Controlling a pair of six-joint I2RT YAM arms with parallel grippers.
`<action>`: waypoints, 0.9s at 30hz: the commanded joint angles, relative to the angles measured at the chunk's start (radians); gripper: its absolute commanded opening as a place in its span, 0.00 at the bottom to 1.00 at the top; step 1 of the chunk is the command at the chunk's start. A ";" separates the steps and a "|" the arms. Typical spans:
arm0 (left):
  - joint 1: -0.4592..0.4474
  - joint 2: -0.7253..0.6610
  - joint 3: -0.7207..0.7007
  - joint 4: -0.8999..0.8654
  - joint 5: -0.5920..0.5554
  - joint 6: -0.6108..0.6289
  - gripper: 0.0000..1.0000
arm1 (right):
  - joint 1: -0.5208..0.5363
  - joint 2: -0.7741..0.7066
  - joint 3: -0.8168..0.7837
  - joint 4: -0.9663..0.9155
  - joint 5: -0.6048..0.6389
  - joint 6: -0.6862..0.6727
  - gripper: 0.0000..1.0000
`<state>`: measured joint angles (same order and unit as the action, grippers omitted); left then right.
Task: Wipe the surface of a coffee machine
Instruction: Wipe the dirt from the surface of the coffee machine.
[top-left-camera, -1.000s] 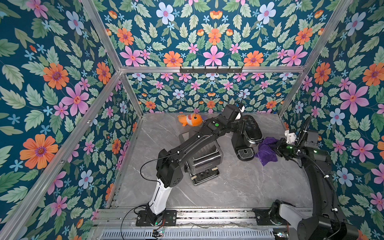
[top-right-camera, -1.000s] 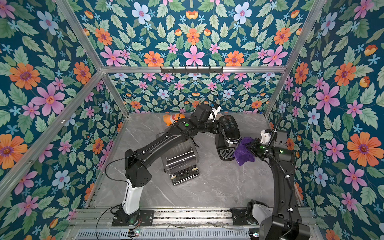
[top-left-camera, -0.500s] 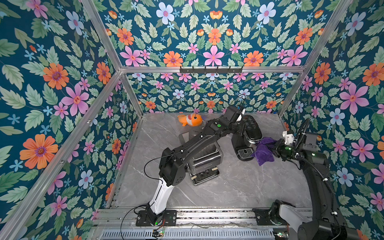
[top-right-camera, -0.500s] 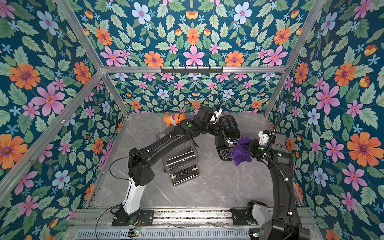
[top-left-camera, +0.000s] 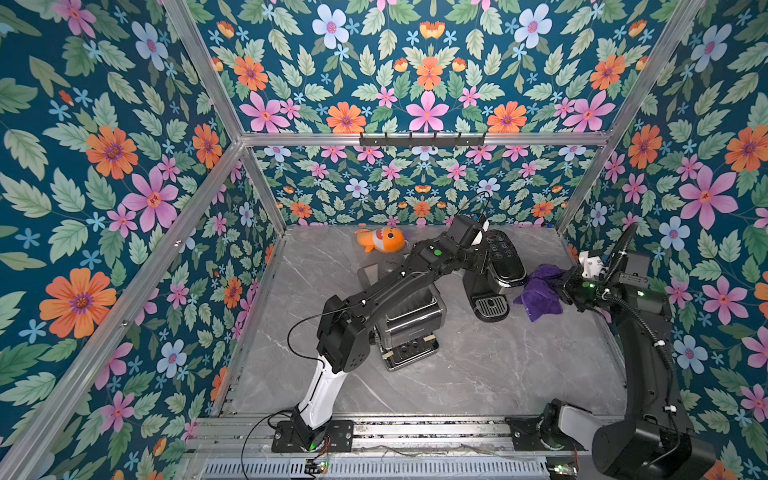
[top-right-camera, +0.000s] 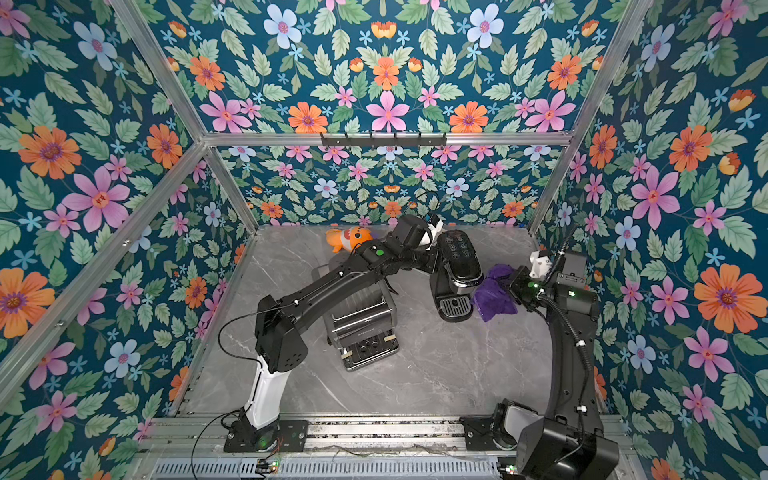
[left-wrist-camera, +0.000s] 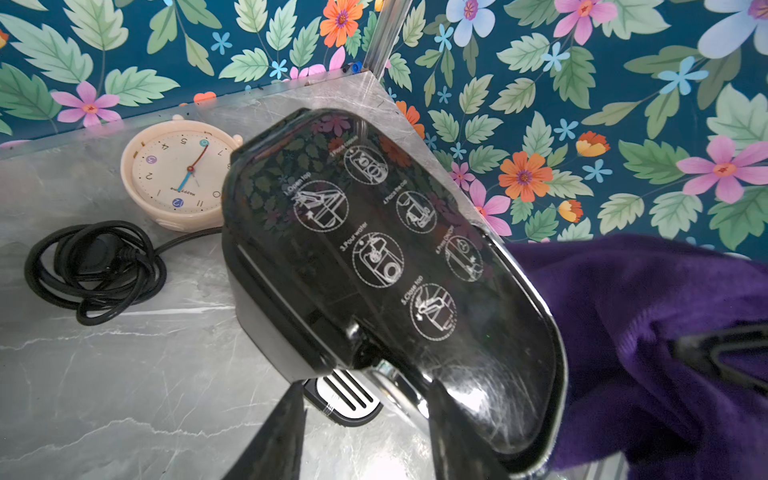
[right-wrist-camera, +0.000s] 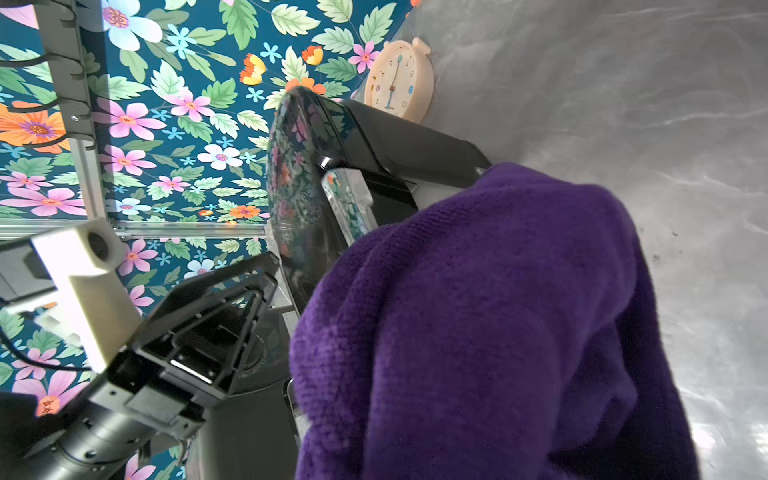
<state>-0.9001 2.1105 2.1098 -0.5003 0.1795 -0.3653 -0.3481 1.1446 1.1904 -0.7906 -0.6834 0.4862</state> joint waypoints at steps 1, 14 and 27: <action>0.001 -0.002 0.000 -0.001 0.011 -0.009 0.49 | -0.002 0.030 0.030 0.069 -0.026 0.008 0.00; 0.001 0.019 0.001 0.001 0.009 -0.009 0.49 | 0.008 0.131 0.091 0.191 -0.104 0.074 0.00; 0.004 0.080 0.032 0.035 0.041 -0.036 0.49 | 0.040 0.174 0.016 0.252 -0.104 0.074 0.00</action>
<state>-0.8970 2.1723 2.1414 -0.4335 0.2096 -0.3965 -0.3088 1.3209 1.2247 -0.5911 -0.7631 0.5495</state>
